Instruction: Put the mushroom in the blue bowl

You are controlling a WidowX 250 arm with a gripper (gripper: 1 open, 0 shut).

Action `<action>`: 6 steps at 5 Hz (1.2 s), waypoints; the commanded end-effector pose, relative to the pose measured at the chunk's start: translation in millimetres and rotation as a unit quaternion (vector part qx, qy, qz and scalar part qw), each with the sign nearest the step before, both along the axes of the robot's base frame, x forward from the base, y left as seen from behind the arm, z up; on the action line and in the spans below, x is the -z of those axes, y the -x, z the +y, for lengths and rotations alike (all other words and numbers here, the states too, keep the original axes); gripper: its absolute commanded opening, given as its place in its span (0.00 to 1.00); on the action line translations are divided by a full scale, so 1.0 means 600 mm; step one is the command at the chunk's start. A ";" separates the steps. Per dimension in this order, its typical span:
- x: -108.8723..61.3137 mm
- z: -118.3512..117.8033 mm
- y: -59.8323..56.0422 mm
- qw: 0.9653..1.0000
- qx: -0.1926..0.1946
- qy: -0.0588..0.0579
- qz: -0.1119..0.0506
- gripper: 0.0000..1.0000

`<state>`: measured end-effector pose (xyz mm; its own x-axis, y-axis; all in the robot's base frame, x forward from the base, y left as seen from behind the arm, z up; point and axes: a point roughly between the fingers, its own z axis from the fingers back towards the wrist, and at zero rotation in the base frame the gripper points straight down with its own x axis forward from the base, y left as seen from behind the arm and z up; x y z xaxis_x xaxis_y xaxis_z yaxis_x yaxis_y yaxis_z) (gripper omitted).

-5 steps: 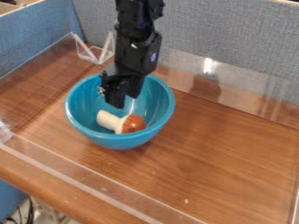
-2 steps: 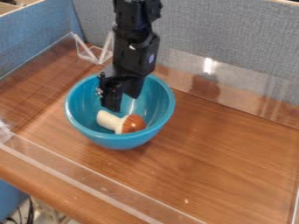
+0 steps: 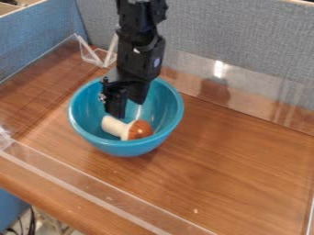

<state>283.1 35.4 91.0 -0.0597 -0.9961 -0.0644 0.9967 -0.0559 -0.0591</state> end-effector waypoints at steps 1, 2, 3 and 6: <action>-0.016 0.008 -0.001 1.000 -0.007 0.001 -0.018 1.00; -0.017 0.009 0.000 1.000 -0.005 0.003 -0.018 1.00; -0.019 0.008 0.001 1.000 -0.007 0.007 -0.020 1.00; -0.029 0.005 0.004 0.999 -0.011 0.020 -0.027 1.00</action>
